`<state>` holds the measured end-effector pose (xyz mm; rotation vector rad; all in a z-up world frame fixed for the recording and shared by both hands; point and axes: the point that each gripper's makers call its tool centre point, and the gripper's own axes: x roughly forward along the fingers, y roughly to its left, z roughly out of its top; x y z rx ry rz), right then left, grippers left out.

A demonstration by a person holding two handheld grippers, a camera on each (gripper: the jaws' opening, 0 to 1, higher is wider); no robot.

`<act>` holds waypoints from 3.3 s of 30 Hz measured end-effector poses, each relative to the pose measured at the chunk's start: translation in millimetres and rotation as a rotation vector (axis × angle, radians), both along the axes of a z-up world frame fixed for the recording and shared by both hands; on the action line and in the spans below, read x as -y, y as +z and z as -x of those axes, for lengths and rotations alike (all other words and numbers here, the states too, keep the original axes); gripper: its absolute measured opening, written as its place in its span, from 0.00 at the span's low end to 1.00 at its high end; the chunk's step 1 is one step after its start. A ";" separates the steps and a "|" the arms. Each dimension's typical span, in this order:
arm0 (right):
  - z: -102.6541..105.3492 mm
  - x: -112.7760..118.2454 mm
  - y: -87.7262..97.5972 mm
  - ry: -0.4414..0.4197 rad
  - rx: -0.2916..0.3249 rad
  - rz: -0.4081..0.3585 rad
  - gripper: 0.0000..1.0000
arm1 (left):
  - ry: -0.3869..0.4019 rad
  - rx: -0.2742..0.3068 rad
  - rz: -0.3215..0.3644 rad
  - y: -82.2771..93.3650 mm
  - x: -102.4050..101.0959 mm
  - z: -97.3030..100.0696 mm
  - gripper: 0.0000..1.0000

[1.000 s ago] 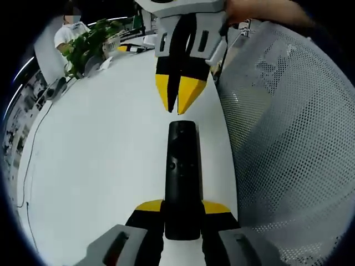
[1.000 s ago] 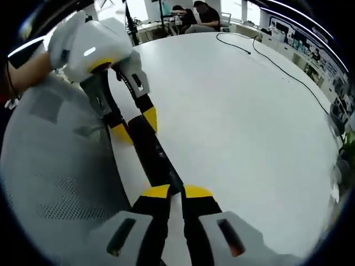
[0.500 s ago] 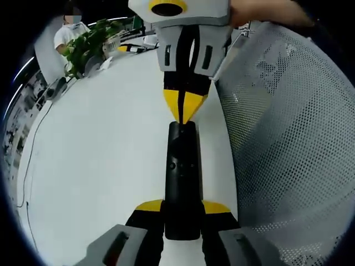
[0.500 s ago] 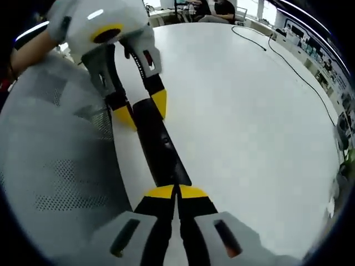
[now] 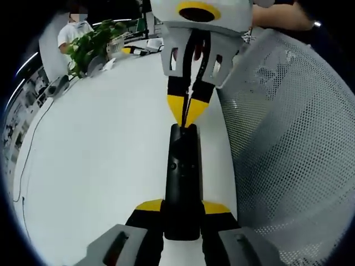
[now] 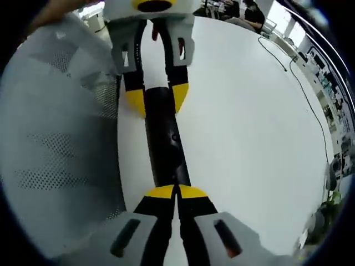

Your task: Press the specified remote control buttons in sequence, fully releasing each button before pressing the next.

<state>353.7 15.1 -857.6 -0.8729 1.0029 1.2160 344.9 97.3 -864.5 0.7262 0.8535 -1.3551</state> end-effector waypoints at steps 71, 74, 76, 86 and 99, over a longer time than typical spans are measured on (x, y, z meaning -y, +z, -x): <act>3.2 -24.3 2.0 0.027 0.023 -0.117 0.00 | -0.001 -0.004 0.026 0.5 0.3 1.2 0.24; 2.6 -23.6 2.4 -0.001 0.001 -0.142 0.00 | 0.000 -0.004 0.027 0.6 0.3 1.1 0.24; 2.7 -23.5 3.0 -0.032 -0.021 -0.159 0.00 | 0.002 -0.004 0.029 0.7 0.2 1.1 0.24; 5.3 -29.2 2.5 0.008 -0.015 -0.153 0.05 | 0.001 -0.004 0.027 0.8 -0.2 1.1 0.24; 5.7 -30.2 0.0 0.114 -0.049 -0.039 0.05 | 0.000 -0.003 0.032 0.9 -0.2 0.6 0.24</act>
